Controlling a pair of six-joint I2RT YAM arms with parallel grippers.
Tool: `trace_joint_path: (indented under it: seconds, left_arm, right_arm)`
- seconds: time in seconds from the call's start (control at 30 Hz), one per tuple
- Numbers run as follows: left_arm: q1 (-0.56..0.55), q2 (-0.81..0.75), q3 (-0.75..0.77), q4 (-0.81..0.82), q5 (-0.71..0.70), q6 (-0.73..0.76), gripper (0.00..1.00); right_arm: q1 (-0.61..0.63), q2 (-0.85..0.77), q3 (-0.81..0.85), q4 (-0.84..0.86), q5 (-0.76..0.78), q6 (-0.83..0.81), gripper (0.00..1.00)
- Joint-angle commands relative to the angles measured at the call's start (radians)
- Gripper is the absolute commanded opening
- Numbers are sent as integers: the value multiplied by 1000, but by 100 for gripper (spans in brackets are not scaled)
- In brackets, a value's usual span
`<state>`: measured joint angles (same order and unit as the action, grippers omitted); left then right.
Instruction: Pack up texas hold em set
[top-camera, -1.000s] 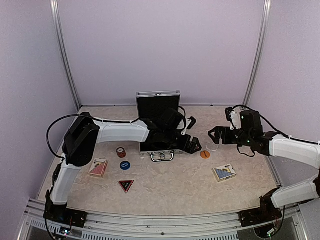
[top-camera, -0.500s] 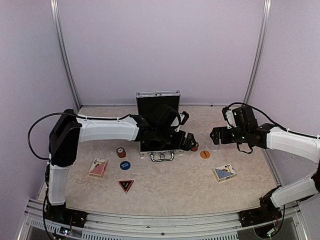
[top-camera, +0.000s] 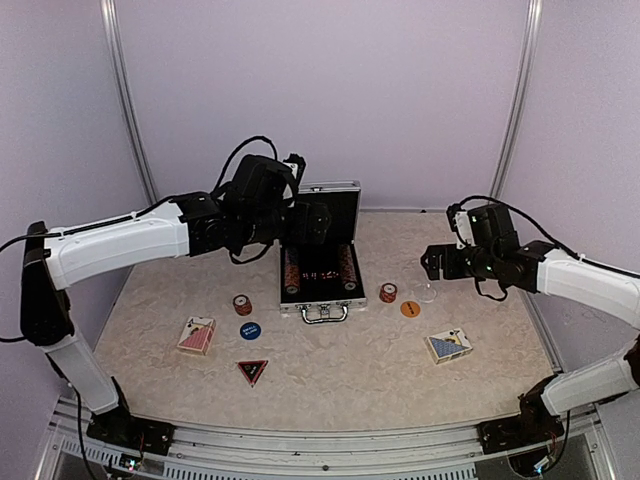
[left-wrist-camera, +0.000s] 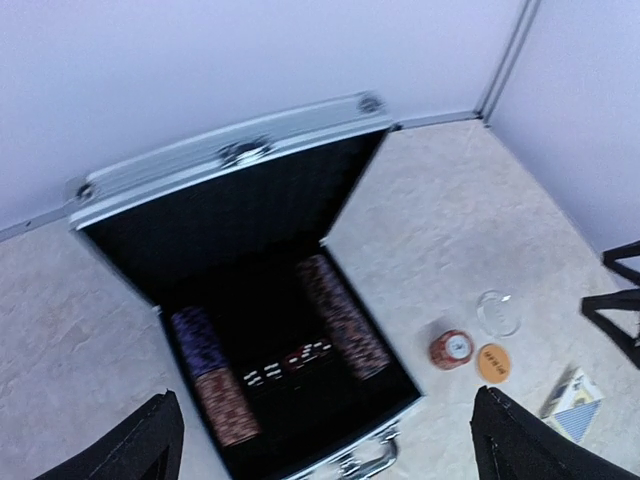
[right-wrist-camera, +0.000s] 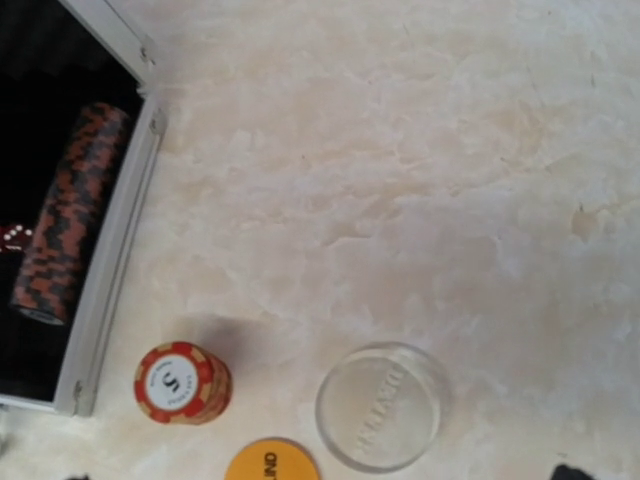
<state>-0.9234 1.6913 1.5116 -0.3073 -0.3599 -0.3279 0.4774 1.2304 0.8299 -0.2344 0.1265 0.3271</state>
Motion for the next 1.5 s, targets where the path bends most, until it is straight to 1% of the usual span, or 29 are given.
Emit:
trace_joint_path:
  seconds: [0.0, 0.13, 0.17, 0.3, 0.37, 0.5, 0.67, 0.7, 0.77, 0.83, 0.97, 1.03, 1.1, 1.2, 1.27, 1.37, 1.47]
  left_arm:
    - [110, -47, -115, -63, 22, -43, 99]
    - [160, -127, -219, -32, 85, -65, 99]
    - [163, -151, -238, -25, 89, -60, 99]
    - [167, -215, -279, -16, 85, -43, 99]
    - [168, -237, -290, -13, 88, -33, 99]
    - [168, -266, -309, -10, 88, -11, 99]
    - [174, -276, -322, -30, 60, -7, 99]
    - [183, -267, -320, -68, 26, -36, 99]
    - [206, -257, -322, -125, 2, -85, 99]
    - [232, -246, -327, -202, -16, -142, 99]
    - [248, -255, -389, -263, -47, -216, 99]
    - [252, -269, -419, -300, -69, -258, 99]
    - [261, -279, -449, -337, -81, -293, 99]
    - [283, -291, -506, -364, -59, -321, 99]
    - [294, -293, -536, -384, -51, -331, 99]
    - [300, -290, -573, -416, -49, -336, 99]
    - [313, -293, -613, -424, -18, -335, 99]
  right_arm:
    - [9, 79, 71, -49, 33, -6, 100]
    - [4, 142, 89, -20, 34, -32, 100]
    - [-2, 156, 95, -3, 9, -46, 100]
    - [-38, 181, 131, 112, -208, -111, 100]
    - [-44, 205, 187, 115, -238, -160, 100]
    - [-52, 277, 348, 42, -209, -264, 100]
    - [-83, 331, 507, -6, -210, -315, 100]
    - [-83, 350, 596, -47, -213, -386, 100]
    - [-83, 368, 665, -99, -211, -425, 100]
    - [-83, 380, 720, -134, -183, -442, 100]
    - [-83, 417, 840, -220, -159, -465, 100]
    - [-83, 422, 870, -248, -151, -472, 100]
    - [-83, 412, 862, -259, -140, -471, 100]
    - [-72, 366, 741, -234, -124, -458, 100]
    - [-40, 337, 672, -222, -71, -454, 100]
    - [4, 303, 611, -235, -37, -435, 100]
    - [13, 253, 561, -236, -35, -380, 100]
